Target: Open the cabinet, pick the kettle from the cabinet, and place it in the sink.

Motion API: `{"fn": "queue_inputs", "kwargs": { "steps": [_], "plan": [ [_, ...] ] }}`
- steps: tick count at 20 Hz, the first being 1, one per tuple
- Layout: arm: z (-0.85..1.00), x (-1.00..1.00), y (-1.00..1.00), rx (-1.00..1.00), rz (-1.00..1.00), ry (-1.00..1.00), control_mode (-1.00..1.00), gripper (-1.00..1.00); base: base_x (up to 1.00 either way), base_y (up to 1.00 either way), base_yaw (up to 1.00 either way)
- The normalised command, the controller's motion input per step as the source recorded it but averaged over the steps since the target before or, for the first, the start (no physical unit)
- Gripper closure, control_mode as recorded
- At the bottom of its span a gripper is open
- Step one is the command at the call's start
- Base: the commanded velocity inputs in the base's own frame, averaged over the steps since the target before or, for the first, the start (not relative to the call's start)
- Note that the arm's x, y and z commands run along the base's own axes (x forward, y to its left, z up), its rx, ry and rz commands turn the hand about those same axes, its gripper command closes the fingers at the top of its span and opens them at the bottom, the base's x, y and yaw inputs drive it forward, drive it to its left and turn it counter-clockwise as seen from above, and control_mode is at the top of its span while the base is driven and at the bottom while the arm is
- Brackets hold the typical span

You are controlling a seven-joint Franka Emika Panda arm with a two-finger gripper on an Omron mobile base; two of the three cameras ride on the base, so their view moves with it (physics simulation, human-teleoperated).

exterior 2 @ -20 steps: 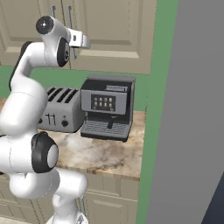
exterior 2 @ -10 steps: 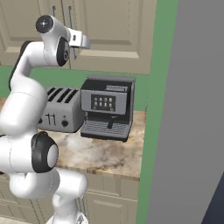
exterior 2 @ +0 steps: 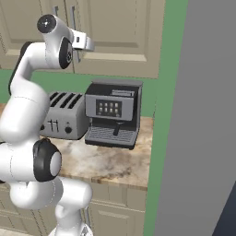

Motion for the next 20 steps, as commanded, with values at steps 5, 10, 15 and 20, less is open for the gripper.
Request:
{"fn": "queue_inputs", "kwargs": {
  "steps": [5, 10, 15, 20],
  "plan": [
    [-0.08, -0.01, 0.18, 0.01, 0.0, 0.0, -1.0, 1.0, 0.0, 0.0, 0.0],
    [-0.07, -0.17, 0.11, 0.03, 0.01, 0.0, -1.0, 1.0, 0.0, 0.0, 0.0],
    [-0.04, -0.39, 0.0, 0.05, 0.04, -0.03, -1.0, 1.0, 0.0, 0.0, 0.0],
    [-0.03, -0.45, 0.0, 0.07, 0.05, -0.01, -1.0, 1.0, 0.0, 0.0, 0.0]
  ]
}}
